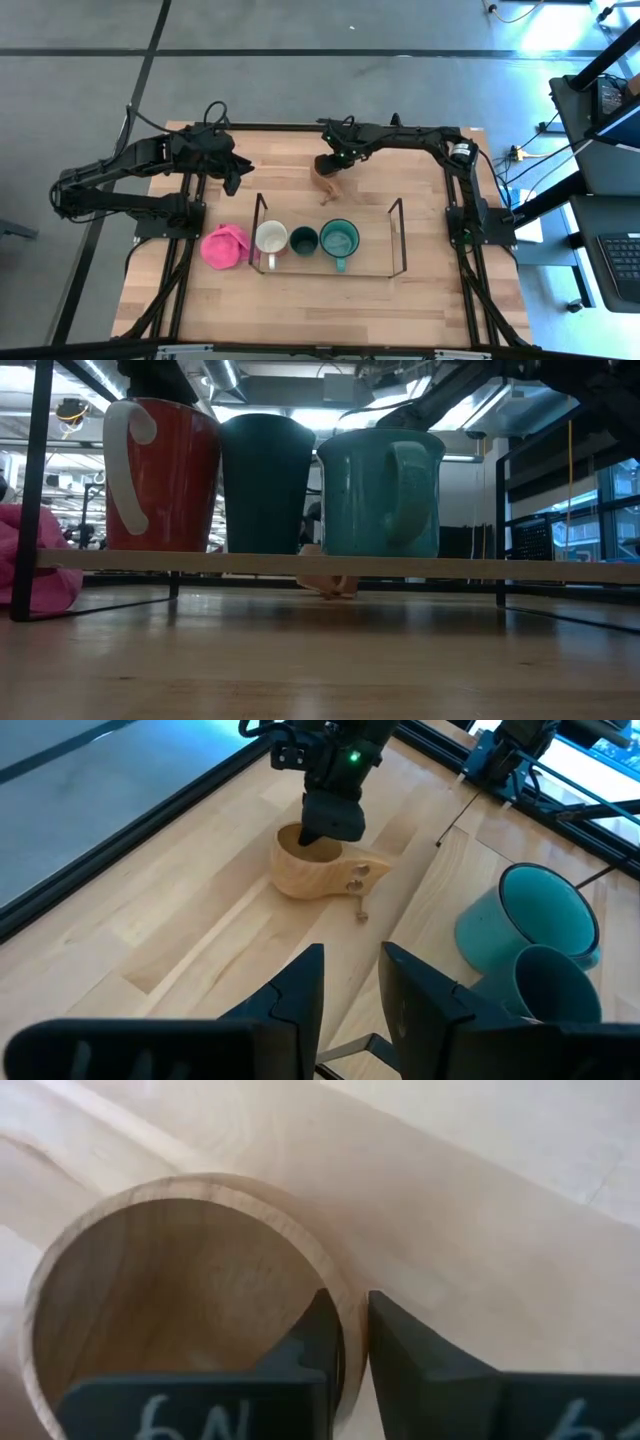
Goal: Stack small to large cups/mugs on shelf
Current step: Put the wooden mug on the shelf
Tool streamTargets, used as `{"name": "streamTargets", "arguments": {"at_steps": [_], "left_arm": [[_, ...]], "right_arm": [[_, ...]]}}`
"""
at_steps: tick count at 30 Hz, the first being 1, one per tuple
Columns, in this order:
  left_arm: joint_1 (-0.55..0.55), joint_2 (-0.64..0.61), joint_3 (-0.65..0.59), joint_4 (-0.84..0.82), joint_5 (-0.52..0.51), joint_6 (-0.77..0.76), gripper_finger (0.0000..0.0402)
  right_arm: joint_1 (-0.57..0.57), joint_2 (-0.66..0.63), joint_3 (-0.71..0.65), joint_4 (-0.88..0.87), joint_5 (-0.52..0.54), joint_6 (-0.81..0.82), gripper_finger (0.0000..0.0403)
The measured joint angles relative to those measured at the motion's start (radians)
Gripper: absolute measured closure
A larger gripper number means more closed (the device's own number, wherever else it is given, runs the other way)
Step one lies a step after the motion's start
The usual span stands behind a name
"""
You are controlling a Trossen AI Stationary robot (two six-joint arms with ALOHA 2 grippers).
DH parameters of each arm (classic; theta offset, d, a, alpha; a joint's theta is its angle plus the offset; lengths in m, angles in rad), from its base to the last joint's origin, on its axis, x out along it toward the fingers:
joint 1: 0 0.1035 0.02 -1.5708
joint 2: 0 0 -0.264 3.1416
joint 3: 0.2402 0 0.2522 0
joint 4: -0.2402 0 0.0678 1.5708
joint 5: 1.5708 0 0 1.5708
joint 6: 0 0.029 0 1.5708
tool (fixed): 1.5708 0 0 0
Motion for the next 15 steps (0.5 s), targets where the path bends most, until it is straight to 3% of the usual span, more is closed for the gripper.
{"name": "streamTargets", "arguments": {"at_steps": [8, 15], "left_arm": [[0.0, 0.0, 0.0, 0.0, 0.0, -0.002, 0.0308], [0.0, 0.0, 0.0, 0.0, -0.001, -0.002, 0.0308]], "right_arm": [[0.001, -0.006, 0.023, -0.074, -0.026, -0.011, 0.0354], [0.003, -0.071, 0.11, -0.289, 0.058, -0.09, 0.036]]}}
